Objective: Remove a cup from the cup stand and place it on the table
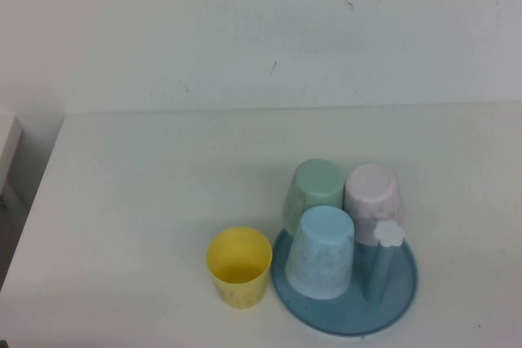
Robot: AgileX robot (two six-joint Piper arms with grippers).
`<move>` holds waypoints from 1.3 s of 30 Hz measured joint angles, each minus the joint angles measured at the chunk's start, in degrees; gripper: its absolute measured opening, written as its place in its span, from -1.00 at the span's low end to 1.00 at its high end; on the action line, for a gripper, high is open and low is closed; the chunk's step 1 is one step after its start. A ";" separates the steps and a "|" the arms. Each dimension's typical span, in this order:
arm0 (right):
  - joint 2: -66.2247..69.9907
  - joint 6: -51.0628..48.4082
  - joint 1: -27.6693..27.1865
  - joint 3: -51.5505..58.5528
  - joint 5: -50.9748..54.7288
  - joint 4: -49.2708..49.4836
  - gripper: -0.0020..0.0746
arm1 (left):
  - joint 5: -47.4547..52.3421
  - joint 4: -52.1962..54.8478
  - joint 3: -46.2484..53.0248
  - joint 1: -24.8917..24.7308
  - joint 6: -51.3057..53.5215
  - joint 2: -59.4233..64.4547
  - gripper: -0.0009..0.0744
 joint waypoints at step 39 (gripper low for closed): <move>-14.60 8.46 -19.22 22.33 -17.39 -3.74 -0.95 | 0.33 -0.17 -0.05 0.00 0.15 0.00 -0.98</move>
